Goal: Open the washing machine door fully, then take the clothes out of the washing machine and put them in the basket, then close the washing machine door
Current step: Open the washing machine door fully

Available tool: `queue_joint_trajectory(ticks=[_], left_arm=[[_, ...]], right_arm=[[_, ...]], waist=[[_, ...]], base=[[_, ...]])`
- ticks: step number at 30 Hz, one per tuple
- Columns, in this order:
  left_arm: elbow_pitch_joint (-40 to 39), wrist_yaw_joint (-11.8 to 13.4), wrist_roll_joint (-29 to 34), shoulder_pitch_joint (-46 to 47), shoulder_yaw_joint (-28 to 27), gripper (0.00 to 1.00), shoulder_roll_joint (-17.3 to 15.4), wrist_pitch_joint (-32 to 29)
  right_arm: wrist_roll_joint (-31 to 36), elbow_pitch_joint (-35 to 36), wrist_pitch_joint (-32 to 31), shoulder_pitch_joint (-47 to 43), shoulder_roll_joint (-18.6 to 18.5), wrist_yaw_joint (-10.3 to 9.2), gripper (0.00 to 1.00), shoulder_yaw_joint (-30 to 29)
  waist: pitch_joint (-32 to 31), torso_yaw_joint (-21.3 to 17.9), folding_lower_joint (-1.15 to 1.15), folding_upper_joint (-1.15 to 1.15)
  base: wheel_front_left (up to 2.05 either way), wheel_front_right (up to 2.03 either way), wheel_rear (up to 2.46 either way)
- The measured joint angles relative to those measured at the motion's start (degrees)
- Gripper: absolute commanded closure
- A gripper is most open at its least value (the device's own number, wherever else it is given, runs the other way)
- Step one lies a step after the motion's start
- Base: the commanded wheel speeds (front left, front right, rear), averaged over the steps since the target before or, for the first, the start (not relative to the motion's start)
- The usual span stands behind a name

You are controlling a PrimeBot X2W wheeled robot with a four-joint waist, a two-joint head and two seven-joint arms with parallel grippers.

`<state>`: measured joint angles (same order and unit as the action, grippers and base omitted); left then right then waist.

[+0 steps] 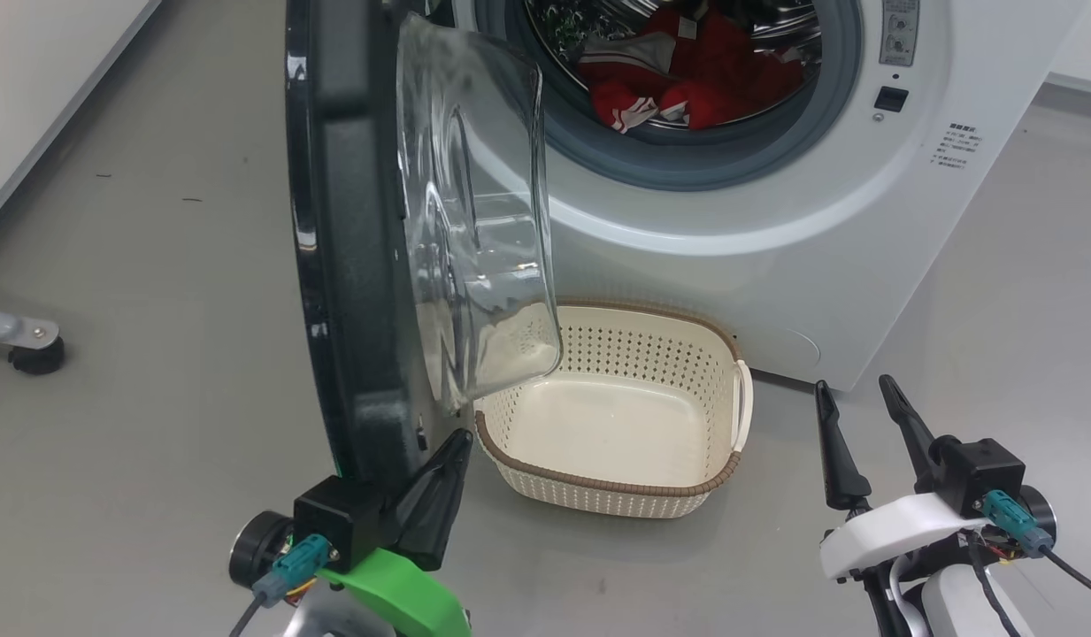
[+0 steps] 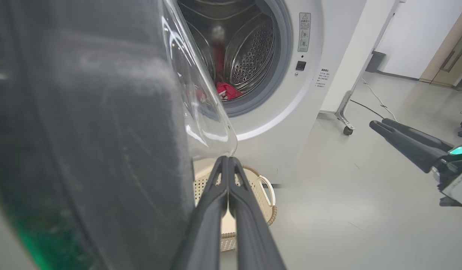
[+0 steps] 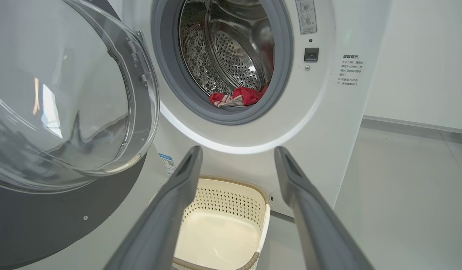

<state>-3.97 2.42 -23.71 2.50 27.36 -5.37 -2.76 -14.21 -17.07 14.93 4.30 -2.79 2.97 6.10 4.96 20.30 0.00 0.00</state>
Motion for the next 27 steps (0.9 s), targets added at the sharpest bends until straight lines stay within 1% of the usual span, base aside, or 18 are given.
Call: queue_joint_trajectory(ticks=[5,9,12,13,27], left_arm=[[1.07,0.89,-0.09,-0.26,-2.21,1.0,-0.15,0.83],[1.75,1.43,-0.3,-0.38,-4.26,1.0,-0.42,1.67],[2.29,2.35,-0.47,-0.46,-6.33,1.0,-0.76,2.22],[2.81,2.6,-0.51,-0.48,-7.77,1.0,-0.87,2.91],[6.21,3.53,-1.59,-0.49,-16.89,1.0,-1.85,7.0]], right_arm=[[0.13,-0.01,0.0,0.01,0.02,0.47,0.0,-0.2],[0.18,-0.02,0.0,0.0,0.03,0.47,0.0,-0.2],[0.2,-0.02,0.0,0.0,0.05,0.47,0.0,-0.2],[0.23,-0.01,0.0,0.0,0.08,0.47,0.0,-0.21],[0.24,0.11,0.0,0.01,0.19,0.48,0.0,-0.38]], waist=[[-0.07,0.3,0.0,0.0],[-0.14,0.55,0.0,0.0],[-0.2,0.7,0.0,0.0],[-0.25,0.77,0.0,0.0],[0.31,0.63,0.0,0.0]], base=[[0.0,0.0,0.0],[0.0,0.0,0.0],[0.0,0.0,0.0],[0.0,0.0,0.0],[0.0,0.0,0.0]])
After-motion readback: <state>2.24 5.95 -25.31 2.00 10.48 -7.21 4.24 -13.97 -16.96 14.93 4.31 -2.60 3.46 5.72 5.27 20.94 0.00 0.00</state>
